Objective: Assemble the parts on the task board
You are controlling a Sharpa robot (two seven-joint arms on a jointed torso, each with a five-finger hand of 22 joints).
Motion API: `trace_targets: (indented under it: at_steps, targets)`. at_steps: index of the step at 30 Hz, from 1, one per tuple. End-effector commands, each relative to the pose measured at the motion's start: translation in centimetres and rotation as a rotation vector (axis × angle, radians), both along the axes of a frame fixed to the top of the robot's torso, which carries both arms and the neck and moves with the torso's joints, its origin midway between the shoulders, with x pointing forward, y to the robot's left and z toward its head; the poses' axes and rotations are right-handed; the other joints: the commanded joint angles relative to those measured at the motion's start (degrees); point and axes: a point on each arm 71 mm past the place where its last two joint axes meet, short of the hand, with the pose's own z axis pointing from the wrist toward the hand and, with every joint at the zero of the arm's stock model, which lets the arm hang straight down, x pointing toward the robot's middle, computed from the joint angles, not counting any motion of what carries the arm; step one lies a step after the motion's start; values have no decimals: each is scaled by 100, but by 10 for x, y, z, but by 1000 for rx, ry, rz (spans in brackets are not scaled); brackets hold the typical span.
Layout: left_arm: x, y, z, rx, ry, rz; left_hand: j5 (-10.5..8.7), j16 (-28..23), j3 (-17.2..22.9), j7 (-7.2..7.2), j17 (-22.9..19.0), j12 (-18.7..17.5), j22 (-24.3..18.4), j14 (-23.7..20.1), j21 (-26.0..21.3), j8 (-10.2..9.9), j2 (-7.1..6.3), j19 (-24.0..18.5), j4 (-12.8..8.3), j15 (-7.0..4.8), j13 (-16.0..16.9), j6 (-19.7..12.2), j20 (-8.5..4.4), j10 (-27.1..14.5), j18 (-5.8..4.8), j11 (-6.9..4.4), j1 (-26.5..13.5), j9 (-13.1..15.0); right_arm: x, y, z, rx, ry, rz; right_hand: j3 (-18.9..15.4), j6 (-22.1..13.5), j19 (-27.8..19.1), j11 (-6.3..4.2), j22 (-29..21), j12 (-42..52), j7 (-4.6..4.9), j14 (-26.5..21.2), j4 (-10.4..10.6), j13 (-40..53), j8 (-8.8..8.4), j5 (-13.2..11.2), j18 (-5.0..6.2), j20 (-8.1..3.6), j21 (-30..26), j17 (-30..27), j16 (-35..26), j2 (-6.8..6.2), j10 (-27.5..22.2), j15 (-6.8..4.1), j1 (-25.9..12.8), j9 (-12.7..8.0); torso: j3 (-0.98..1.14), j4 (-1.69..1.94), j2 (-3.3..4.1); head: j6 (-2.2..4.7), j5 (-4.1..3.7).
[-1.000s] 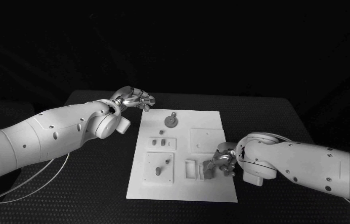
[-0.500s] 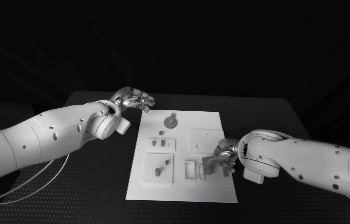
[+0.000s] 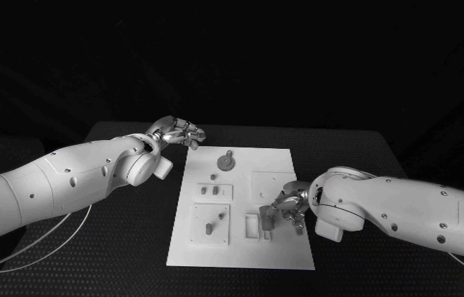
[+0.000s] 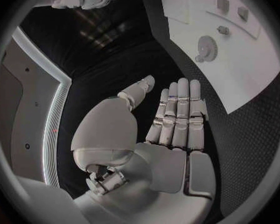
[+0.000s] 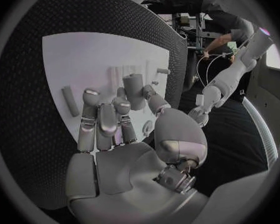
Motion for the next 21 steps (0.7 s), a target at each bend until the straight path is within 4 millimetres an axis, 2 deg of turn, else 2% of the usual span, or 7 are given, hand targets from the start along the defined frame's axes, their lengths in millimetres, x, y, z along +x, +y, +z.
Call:
trace_targets:
  at_steps: [1,12,21]
  targets:
    - [0,-2,1,-9,-5,-10,33,-36,2,-10,8,27,9,36,-29,23,3,39,41,5,-6,-17,-13,-28,97,-20,-41,-6,-3,7,-3,17,64,-2,-40,156,3,-9,86,-2,117,52,0,-10,-4,11,137,4,30,-4,34,-6,37,-17,-77,1,0,1,2,-12,-1]
    - [0,-3,1,-11,-4,-13,33,-41,2,-10,15,28,11,37,-31,23,2,39,42,5,-6,-17,-13,-29,97,-19,-40,-6,-1,19,-5,11,56,17,-47,157,-5,-8,84,-12,118,38,8,-18,-21,11,137,5,27,-17,31,-40,32,-16,-137,-7,-9,5,-2,-14,-16]
    - [-1,-2,1,-11,-3,-13,33,-45,2,-10,20,29,12,38,-33,23,1,40,43,5,-6,-17,-13,-30,97,-19,-40,-7,-3,21,-16,-4,67,20,-44,157,-8,-7,82,-16,119,30,15,-21,-29,11,137,5,25,-24,29,-47,29,-15,-163,-10,-2,13,3,-36,2]
